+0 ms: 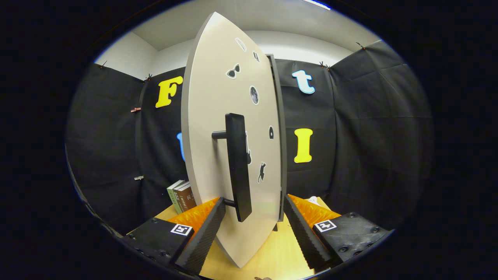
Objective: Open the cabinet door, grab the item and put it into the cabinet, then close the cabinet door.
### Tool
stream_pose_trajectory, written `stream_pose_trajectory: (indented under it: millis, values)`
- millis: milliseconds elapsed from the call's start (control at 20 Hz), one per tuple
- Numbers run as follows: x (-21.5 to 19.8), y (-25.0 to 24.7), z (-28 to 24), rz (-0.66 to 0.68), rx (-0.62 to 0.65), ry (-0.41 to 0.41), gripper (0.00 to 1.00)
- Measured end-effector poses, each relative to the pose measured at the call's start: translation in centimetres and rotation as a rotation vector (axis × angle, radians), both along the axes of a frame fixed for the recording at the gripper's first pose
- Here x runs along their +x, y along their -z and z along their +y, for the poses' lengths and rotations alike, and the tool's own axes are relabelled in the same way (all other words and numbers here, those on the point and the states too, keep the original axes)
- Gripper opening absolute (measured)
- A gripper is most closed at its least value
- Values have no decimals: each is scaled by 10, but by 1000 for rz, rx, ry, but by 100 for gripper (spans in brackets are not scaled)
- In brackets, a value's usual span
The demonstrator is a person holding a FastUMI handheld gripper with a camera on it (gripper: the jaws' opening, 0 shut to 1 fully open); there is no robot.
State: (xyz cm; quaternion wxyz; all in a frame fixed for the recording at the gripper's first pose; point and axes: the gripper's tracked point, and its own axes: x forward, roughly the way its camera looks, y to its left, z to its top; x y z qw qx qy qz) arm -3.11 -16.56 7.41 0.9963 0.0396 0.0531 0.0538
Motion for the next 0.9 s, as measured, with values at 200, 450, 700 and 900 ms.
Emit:
stream_pose_trajectory:
  millis: [200, 450, 700, 900]
  values:
    - [19, 5, 42, -11, -18, 4, 98]
    - [33, -4, 92, -35, -15, -65, 98]
    - [37, -71, 99, -129, -35, -124, 98]
    - [51, -111, 70, -223, 10, -27, 97]
